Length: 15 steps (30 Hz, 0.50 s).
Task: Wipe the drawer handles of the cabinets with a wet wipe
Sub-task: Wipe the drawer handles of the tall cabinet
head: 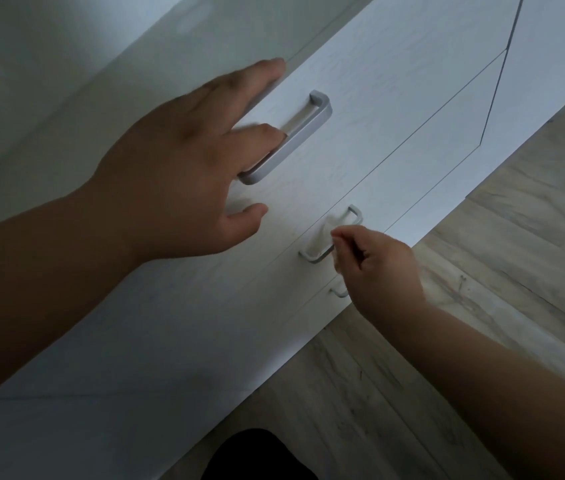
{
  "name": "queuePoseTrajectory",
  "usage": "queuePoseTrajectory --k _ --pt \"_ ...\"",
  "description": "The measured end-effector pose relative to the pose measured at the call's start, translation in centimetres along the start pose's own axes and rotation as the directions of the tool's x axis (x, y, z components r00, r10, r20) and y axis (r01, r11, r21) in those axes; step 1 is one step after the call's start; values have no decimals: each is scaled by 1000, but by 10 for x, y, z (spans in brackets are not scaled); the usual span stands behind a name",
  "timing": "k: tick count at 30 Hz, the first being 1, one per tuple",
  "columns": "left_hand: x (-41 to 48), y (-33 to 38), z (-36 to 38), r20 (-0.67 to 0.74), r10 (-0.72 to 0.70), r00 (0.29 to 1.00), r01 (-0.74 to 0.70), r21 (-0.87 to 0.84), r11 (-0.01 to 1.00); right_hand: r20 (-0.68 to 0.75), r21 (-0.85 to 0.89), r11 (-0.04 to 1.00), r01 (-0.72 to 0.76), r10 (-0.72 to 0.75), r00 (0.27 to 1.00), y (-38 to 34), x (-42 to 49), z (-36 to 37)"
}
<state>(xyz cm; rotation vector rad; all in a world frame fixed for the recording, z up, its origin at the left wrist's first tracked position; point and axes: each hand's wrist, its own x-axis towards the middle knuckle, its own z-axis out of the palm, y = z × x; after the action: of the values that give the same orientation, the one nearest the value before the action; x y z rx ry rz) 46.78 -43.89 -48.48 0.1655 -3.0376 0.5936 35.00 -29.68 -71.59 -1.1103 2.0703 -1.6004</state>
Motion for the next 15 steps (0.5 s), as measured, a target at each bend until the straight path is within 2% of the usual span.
queuePoseTrajectory --k 2,6,10,15 --pt "0 0 1 -4 6 1000 -6 -5 1000 6 1 1000 -2 2 1000 1 1 -2" --pt "0 1 1 -6 9 1000 -9 -8 1000 -106 76 993 -91 99 990 4 4 -1" --pt "-1 0 1 -10 14 1000 -14 -13 1000 7 26 1000 11 -11 1000 -4 -10 8" --pt "0 1 1 -8 12 1000 -12 -7 1000 -101 87 993 -84 93 991 4 -3 6"
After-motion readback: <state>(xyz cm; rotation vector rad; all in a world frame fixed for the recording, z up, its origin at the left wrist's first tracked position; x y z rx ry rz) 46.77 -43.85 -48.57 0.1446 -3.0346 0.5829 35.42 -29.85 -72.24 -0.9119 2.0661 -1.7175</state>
